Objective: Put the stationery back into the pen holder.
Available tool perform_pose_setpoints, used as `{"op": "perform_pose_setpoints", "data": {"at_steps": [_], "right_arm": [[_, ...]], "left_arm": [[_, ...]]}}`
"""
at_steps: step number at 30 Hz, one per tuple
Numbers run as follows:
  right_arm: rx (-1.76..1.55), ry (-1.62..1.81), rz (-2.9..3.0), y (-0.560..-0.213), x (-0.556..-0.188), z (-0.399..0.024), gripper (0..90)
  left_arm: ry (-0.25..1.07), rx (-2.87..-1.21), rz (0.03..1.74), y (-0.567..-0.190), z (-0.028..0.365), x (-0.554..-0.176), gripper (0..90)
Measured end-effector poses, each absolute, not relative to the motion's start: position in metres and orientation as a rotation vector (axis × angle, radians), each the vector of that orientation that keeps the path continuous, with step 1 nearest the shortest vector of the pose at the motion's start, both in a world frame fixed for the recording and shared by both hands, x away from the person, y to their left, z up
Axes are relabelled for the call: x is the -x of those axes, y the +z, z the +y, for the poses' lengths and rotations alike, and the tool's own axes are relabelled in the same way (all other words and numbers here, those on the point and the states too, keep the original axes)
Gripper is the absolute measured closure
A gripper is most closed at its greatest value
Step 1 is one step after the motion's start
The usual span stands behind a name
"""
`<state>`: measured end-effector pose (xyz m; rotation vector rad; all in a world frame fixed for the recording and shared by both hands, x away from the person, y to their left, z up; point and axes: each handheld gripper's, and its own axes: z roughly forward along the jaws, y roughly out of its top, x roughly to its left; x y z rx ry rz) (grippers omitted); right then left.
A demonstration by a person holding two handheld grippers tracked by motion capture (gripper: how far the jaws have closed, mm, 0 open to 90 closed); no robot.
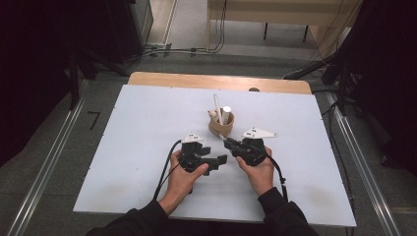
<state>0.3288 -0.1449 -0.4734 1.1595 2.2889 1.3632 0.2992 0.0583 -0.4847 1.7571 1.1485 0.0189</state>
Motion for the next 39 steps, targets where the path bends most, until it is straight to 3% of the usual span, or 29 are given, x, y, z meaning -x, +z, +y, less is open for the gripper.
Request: {"op": "perform_pose_setpoints", "data": {"at_steps": [12,28,32,39], "right_arm": [[-1.146,1.403,2.271,-0.469,-0.327,-0.142,79.0],[-1.151,1.449,2.274,-0.468,-0.326,-0.142,79.0],[-1.148,1.46,2.274,-0.468,-0.326,-0.141,79.0],[-1.138,1.478,2.273,-0.466,-0.324,-0.14,79.0]], "left_arm": [[-0.043,-1.781,1.14,-0.493,0.035,-0.303,25.7],[-0.098,-1.738,1.166,-0.496,0.035,-0.31,29.2],[-0.129,-1.716,1.165,-0.497,0.036,-0.312,35.6],[-0.182,-1.702,1.153,-0.497,0.036,-0.313,57.6]]}}
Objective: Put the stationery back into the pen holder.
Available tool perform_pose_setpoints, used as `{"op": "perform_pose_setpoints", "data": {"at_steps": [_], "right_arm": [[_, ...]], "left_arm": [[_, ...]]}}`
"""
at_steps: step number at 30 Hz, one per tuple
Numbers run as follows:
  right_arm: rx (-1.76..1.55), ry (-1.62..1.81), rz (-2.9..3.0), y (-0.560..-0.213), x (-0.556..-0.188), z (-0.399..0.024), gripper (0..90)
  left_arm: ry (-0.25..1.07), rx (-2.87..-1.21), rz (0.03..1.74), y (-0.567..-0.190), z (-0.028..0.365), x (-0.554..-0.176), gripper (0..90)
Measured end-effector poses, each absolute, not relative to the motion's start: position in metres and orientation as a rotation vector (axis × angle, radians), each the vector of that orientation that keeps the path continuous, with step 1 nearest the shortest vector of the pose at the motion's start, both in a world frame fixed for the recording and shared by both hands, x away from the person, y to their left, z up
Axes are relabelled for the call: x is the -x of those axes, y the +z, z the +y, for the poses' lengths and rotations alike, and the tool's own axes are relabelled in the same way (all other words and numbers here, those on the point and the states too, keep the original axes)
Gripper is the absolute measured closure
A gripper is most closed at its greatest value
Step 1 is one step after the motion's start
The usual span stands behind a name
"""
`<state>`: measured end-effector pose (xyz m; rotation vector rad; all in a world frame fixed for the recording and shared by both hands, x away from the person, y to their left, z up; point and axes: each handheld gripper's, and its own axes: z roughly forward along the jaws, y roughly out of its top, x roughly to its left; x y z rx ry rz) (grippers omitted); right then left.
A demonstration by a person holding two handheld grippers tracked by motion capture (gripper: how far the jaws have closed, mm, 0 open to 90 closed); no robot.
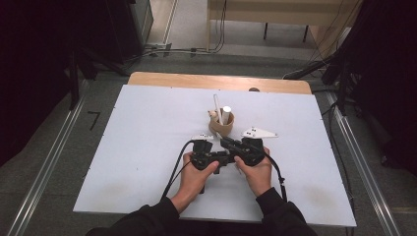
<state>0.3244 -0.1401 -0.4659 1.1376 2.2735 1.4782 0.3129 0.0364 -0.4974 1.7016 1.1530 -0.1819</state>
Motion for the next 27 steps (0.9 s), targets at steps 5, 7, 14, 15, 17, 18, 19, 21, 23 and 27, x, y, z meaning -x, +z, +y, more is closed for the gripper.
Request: {"op": "perform_pose_setpoints", "data": {"at_steps": [5,7,14,15,17,18,19,21,23,27], "right_arm": [[-1.122,1.486,2.269,-0.464,-0.323,-0.139,79.0],[-1.117,1.493,2.265,-0.463,-0.322,-0.14,79.0],[-1.115,1.514,2.239,-0.459,-0.321,-0.142,78.4],[-1.113,1.517,2.238,-0.459,-0.321,-0.142,78.3],[-1.104,1.513,2.24,-0.458,-0.321,-0.142,77.9],[-1.103,1.51,2.241,-0.457,-0.321,-0.142,77.2],[-1.104,1.509,2.244,-0.457,-0.321,-0.142,76.4],[-1.104,1.506,2.246,-0.457,-0.321,-0.142,73.8],[-1.104,1.513,2.247,-0.456,-0.321,-0.143,71.1],[-1.11,1.531,2.245,-0.452,-0.321,-0.147,66.4]], "left_arm": [[-0.207,-1.691,1.149,-0.496,0.039,-0.313,71.9],[-0.207,-1.692,1.156,-0.496,0.04,-0.314,73.9],[-0.196,-1.689,1.177,-0.497,0.045,-0.317,79.9],[-0.191,-1.689,1.175,-0.496,0.045,-0.317,80.0],[-0.192,-1.689,1.175,-0.496,0.045,-0.316,80.1],[-0.193,-1.689,1.173,-0.496,0.045,-0.317,80.2],[-0.194,-1.687,1.172,-0.496,0.046,-0.317,80.2],[-0.198,-1.676,1.17,-0.494,0.047,-0.317,80.2],[-0.204,-1.665,1.168,-0.493,0.05,-0.317,80.2],[-0.206,-1.637,1.177,-0.491,0.055,-0.319,80.3]]}}
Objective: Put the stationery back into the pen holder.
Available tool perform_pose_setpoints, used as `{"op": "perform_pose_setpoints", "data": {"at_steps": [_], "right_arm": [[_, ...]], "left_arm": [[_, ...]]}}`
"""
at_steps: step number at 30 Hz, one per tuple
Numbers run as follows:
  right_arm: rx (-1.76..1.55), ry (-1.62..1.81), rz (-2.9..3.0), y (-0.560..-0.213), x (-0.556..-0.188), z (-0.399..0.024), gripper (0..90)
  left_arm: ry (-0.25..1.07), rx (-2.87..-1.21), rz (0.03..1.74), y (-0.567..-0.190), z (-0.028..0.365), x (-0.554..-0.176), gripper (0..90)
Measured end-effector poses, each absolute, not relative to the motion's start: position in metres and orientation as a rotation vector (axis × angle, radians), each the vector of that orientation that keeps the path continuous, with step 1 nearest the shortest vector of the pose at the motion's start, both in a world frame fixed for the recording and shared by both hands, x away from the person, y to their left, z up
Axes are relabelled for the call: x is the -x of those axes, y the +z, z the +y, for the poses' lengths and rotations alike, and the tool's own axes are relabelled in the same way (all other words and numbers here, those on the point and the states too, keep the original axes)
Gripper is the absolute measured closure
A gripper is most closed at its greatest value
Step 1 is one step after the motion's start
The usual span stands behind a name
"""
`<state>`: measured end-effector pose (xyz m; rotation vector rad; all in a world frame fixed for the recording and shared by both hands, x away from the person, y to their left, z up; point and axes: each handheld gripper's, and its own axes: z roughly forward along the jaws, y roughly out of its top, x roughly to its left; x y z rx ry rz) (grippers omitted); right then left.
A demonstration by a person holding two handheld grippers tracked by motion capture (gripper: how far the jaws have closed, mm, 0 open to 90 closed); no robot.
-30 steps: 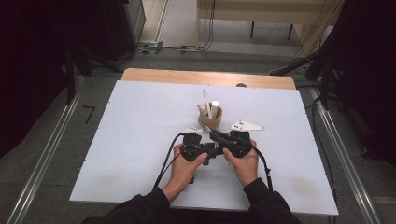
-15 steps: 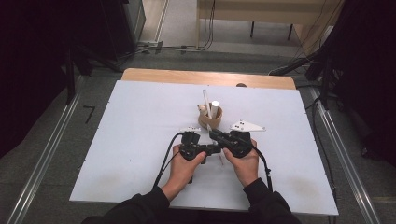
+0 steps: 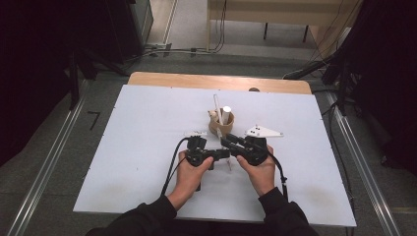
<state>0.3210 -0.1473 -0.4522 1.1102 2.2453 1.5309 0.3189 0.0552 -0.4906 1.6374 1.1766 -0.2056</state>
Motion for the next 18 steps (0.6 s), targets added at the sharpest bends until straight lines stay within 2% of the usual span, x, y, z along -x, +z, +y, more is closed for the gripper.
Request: {"op": "perform_pose_setpoints", "data": {"at_steps": [12,18], "right_arm": [[-1.176,1.427,2.245,-0.461,-0.325,-0.165,51.4],[-1.215,1.328,2.257,-0.469,-0.328,-0.171,38.5]], "left_arm": [[-0.169,-1.58,1.211,-0.486,0.073,-0.324,80.2],[-0.155,-1.559,1.219,-0.484,0.078,-0.325,80.2]]}}
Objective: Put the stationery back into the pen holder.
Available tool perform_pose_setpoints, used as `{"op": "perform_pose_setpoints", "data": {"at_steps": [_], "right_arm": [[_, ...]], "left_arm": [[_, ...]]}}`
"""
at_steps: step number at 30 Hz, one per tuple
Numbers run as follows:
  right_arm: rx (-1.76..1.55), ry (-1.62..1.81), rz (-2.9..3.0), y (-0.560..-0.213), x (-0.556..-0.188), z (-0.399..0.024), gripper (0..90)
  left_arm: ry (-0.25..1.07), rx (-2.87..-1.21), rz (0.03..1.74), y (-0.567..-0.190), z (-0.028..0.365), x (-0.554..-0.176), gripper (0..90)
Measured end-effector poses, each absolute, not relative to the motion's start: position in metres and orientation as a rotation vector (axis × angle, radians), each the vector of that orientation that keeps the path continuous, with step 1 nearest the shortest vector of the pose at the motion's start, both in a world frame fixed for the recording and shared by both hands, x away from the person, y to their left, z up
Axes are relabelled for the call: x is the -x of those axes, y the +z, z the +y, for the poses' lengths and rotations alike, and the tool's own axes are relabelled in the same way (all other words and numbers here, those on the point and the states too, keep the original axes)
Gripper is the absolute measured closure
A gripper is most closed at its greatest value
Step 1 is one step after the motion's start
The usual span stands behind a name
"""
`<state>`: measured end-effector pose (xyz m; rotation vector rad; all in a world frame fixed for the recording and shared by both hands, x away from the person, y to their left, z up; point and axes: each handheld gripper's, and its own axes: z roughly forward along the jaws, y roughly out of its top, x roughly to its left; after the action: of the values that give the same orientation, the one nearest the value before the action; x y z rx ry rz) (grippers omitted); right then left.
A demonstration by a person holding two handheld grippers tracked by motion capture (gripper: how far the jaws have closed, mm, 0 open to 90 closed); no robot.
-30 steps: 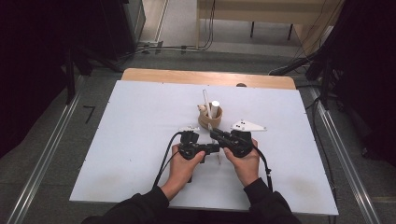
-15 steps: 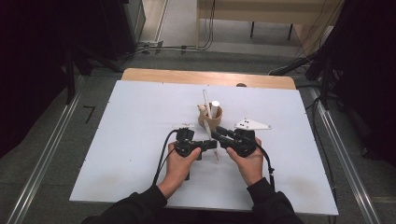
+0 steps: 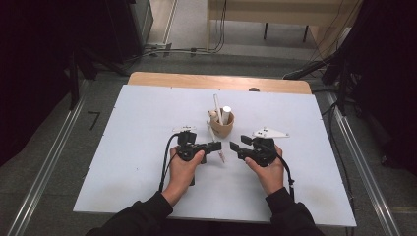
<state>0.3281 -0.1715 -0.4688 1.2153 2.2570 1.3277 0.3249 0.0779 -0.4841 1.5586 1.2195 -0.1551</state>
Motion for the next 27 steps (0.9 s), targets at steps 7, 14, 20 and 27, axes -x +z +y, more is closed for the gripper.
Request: {"op": "perform_pose_setpoints", "data": {"at_steps": [7,14,20,27], "right_arm": [[-1.223,1.217,2.296,-0.477,-0.326,-0.175,31.0],[-1.225,1.159,2.309,-0.483,-0.321,-0.182,29.1],[-1.242,1.16,2.309,-0.484,-0.322,-0.185,28.9],[-1.241,1.16,2.312,-0.485,-0.322,-0.184,28.9]], "left_arm": [[-0.086,-1.556,1.196,-0.471,0.083,-0.328,80.2],[-0.022,-1.538,1.193,-0.462,0.088,-0.337,80.2],[0.001,-1.533,1.193,-0.456,0.087,-0.345,80.2],[0.011,-1.533,1.198,-0.448,0.084,-0.357,80.2]]}}
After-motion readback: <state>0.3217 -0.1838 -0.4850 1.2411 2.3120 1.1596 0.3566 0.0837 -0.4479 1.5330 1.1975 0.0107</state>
